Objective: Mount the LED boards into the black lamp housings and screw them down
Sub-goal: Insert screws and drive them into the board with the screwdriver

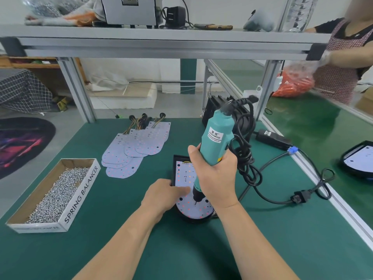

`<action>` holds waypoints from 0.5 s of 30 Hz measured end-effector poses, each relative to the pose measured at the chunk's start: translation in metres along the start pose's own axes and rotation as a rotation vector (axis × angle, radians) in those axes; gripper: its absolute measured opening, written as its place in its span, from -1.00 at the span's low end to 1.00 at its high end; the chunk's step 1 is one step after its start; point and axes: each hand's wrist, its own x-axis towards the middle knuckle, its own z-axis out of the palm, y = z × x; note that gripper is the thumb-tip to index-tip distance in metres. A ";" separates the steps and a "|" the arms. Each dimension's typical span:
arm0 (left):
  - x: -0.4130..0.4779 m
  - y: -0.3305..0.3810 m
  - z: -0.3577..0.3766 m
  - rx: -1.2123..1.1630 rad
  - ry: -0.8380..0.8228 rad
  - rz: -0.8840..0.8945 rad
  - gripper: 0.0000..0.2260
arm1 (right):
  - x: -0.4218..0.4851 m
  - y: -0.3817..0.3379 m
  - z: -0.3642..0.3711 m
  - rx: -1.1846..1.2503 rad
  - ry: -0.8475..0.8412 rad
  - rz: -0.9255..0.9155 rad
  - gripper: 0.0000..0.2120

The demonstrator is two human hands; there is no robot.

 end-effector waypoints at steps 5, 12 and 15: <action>0.002 -0.001 0.001 0.018 0.001 -0.002 -0.41 | 0.001 0.002 -0.003 0.061 0.057 0.032 -0.51; -0.001 0.002 0.002 0.052 0.035 -0.025 -0.44 | 0.001 0.006 -0.007 0.112 0.108 0.068 -0.59; -0.003 0.004 0.003 0.043 0.041 -0.034 -0.46 | 0.000 0.006 -0.007 0.119 0.107 0.060 -0.59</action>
